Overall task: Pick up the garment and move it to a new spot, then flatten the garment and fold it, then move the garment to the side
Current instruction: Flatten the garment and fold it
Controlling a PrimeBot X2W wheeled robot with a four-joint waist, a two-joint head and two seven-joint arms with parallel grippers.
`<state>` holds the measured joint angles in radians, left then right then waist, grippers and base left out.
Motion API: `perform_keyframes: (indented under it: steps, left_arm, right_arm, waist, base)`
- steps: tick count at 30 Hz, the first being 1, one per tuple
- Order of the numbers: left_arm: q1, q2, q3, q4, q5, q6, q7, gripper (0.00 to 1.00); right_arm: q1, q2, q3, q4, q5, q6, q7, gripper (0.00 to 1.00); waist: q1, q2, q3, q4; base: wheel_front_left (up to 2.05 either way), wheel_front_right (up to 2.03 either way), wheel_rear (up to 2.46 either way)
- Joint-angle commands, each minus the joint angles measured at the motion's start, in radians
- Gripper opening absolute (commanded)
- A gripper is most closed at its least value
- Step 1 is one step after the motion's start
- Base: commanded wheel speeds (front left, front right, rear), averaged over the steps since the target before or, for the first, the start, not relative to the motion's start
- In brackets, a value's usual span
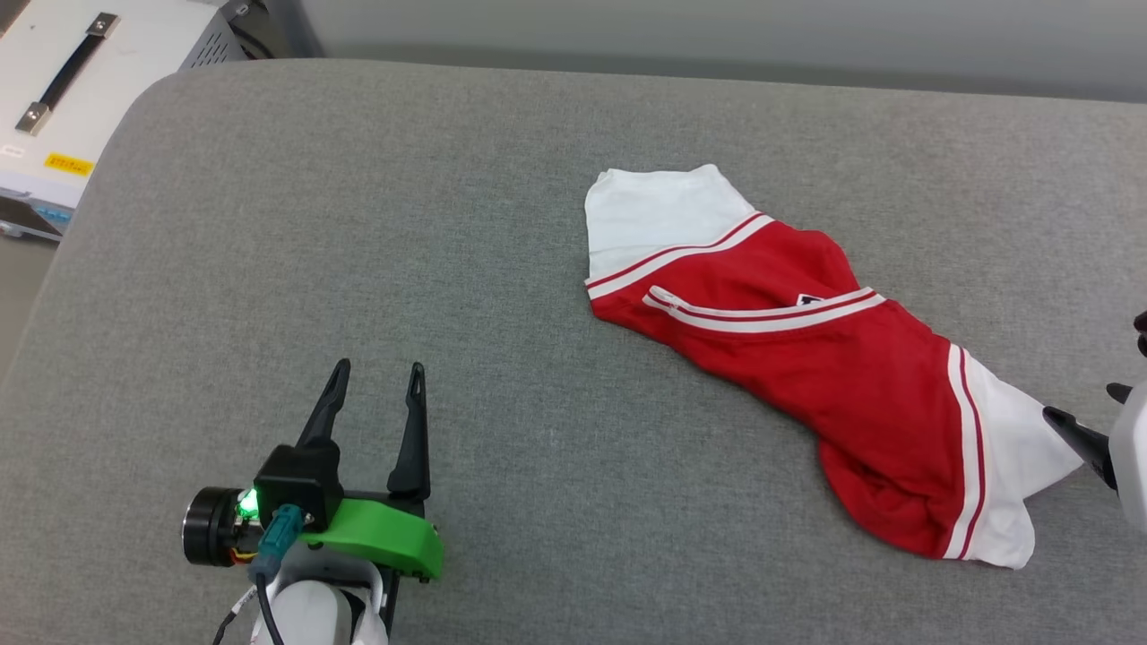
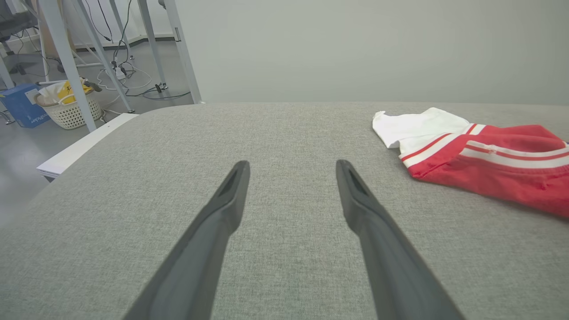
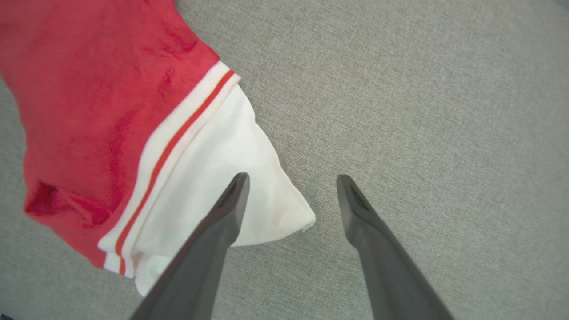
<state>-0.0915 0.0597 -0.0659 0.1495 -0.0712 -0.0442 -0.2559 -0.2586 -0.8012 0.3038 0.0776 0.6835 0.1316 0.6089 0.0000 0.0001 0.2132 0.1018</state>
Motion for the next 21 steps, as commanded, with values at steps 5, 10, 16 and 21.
perform_keyframes:
  steps: [5, 10, 16, 21]
  left_arm:
    - [-0.046, -0.008, -0.015, -0.004, -0.006, 0.0, -0.006, 1.0]
    - [-0.059, -0.009, -0.021, 0.0, -0.016, 0.01, -0.006, 1.0]
    - [-0.045, -0.009, -0.008, 0.004, -0.024, 0.024, -0.006, 1.0]
    - [-0.039, -0.009, -0.007, 0.002, -0.026, 0.024, -0.006, 1.0]
  right_arm:
    - [-0.088, -0.003, 0.116, 0.084, 0.005, -0.001, 0.042, 1.0]
    - [-0.103, 0.013, 0.229, 0.183, 0.028, -0.001, 0.045, 1.0]
    - [-0.146, 0.02, 0.277, 0.222, 0.064, -0.001, -0.083, 0.0]
    - [-0.193, -0.006, 0.242, 0.203, 0.084, -0.001, -0.189, 0.0]
  waist:
    - [0.0, -0.0001, 0.077, 0.042]
    - [0.0, -0.0001, 0.094, 0.053]
    - [0.0, -0.0001, 0.069, 0.027]
    - [0.0, -0.0001, 0.048, 0.004]
  base:
    - [0.0, 0.0, 0.0]
    - [0.0, 0.0, 0.0]
    - [0.0, 0.0, 0.0]
    - [0.0, 0.0, 0.0]
